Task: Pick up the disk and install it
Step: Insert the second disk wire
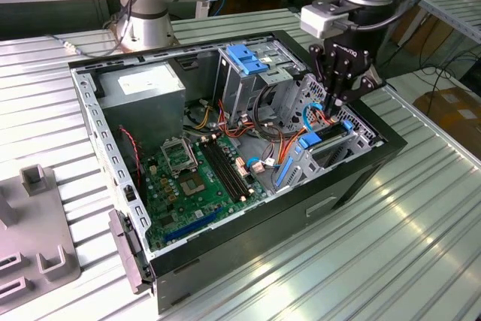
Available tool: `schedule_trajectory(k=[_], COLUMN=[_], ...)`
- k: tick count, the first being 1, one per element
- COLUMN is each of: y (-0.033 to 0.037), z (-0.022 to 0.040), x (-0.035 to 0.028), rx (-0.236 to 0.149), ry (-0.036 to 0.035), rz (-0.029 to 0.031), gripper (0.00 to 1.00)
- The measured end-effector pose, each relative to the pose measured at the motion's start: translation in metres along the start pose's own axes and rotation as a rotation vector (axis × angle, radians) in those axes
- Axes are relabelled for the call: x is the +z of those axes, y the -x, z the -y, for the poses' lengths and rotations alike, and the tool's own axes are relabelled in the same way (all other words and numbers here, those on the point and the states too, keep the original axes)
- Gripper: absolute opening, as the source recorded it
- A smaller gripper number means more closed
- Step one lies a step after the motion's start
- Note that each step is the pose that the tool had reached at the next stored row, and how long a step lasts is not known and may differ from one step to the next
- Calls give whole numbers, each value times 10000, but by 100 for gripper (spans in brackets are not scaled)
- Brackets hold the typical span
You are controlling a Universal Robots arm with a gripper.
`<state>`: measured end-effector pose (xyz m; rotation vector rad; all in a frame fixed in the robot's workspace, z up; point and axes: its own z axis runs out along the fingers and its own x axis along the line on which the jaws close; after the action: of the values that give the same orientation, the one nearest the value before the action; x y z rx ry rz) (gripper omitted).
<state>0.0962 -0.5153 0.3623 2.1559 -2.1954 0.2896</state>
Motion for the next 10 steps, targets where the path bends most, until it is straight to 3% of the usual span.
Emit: schedule_trajectory(k=[3, 9, 10], y=[-35, -93, -108], z=[-19, -56, -67], x=[17, 47, 54], rx=[-53, -134, -165], ry=[-56, -267, -296], rz=[150, 306, 363], gripper=[16, 16, 16])
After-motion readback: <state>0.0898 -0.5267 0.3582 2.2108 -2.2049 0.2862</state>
